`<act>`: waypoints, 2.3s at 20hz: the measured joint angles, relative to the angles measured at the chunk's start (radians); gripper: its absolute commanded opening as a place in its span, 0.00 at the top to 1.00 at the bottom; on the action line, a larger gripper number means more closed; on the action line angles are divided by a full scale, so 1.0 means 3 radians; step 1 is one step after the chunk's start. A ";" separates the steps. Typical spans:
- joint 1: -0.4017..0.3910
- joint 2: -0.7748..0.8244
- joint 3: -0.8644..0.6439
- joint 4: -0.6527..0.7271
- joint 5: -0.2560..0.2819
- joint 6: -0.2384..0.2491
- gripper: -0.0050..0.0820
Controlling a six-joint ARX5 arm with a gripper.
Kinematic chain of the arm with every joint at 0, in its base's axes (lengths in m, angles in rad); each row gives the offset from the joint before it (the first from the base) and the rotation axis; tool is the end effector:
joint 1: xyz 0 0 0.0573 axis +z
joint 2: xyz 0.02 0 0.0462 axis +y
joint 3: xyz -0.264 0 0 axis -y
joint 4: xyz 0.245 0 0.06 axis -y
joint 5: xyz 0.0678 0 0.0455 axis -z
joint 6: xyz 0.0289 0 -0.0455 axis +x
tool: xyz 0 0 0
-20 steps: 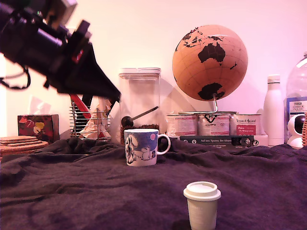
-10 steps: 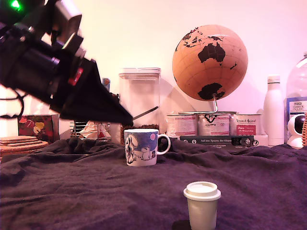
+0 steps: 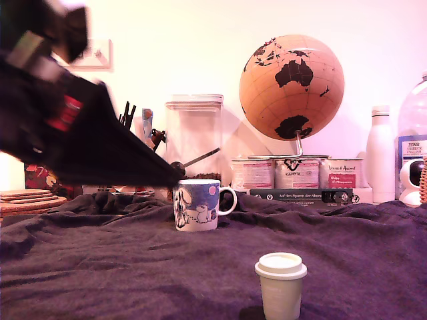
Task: Pick up the coffee capsules on the table and drop them inside the coffee cup
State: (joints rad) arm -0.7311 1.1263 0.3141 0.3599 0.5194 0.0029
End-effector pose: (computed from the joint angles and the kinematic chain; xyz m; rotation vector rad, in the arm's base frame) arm 0.1409 -0.1456 0.1647 0.0535 0.4782 -1.2287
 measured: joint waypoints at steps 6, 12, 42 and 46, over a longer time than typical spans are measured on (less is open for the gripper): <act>-0.0072 -0.0565 -0.0299 -0.0195 -0.0005 -0.0019 0.96; -0.0074 -0.0884 -0.0370 -0.0504 -0.0025 -0.0027 0.96; -0.0097 0.0533 -0.0371 0.1008 0.0000 0.0264 0.23; -0.0170 0.0764 -0.0371 0.1232 0.0011 0.0264 0.23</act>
State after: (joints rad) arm -0.7822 1.3556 0.2028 0.7296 0.5228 0.0822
